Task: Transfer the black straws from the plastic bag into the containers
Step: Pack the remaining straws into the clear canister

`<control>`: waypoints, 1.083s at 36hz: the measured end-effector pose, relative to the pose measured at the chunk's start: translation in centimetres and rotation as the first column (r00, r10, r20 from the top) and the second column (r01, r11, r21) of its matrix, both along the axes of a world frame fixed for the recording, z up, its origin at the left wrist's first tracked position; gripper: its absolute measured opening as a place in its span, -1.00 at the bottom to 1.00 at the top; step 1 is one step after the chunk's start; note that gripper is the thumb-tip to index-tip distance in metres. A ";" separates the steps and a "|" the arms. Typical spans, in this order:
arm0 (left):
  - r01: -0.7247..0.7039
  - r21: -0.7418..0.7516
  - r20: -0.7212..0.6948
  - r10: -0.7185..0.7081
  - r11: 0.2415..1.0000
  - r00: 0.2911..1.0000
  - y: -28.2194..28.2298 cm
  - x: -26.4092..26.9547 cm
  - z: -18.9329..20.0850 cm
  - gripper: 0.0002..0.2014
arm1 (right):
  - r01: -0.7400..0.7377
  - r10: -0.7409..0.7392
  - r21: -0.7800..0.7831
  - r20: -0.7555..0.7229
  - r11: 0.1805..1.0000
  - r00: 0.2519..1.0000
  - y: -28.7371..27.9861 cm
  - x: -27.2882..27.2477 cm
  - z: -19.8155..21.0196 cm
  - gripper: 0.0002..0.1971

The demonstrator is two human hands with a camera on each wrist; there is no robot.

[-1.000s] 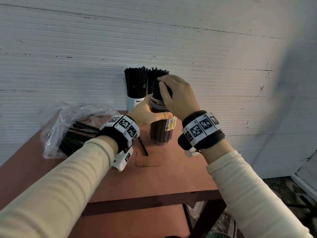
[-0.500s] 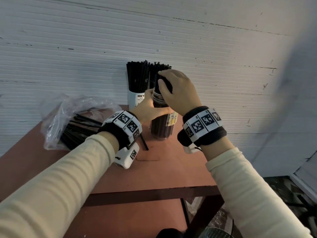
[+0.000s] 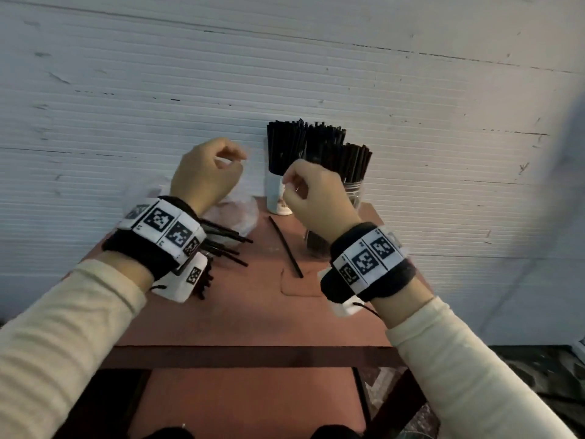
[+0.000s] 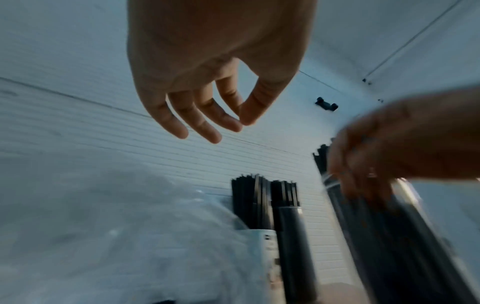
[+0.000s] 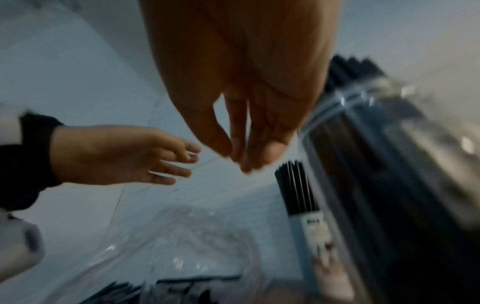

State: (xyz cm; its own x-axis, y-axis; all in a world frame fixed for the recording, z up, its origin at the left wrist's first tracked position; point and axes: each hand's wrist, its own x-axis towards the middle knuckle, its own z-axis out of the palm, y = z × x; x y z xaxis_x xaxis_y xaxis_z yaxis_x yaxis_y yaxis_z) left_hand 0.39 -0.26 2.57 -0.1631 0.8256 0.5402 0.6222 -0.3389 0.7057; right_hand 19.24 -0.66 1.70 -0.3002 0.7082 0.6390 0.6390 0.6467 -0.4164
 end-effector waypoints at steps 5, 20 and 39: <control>-0.131 -0.029 -0.078 0.128 0.991 0.989 -1.0 -5.3 0.0 -0.88 | 0.188 0.025 -0.419 0.452 0.888 0.892 1.5 -2.2 -2.9 -0.68; 0.091 -0.413 -0.220 -0.196 0.906 0.956 -1.9 -10.7 -2.8 -0.52 | 0.426 0.000 -0.352 0.772 0.833 0.636 1.6 -5.0 -3.7 -0.76; 0.115 -0.305 -0.242 -0.194 0.945 0.951 -0.7 -6.0 -3.6 -0.48 | 0.034 -0.031 0.005 -0.265 0.999 0.964 -1.7 3.0 3.1 -0.79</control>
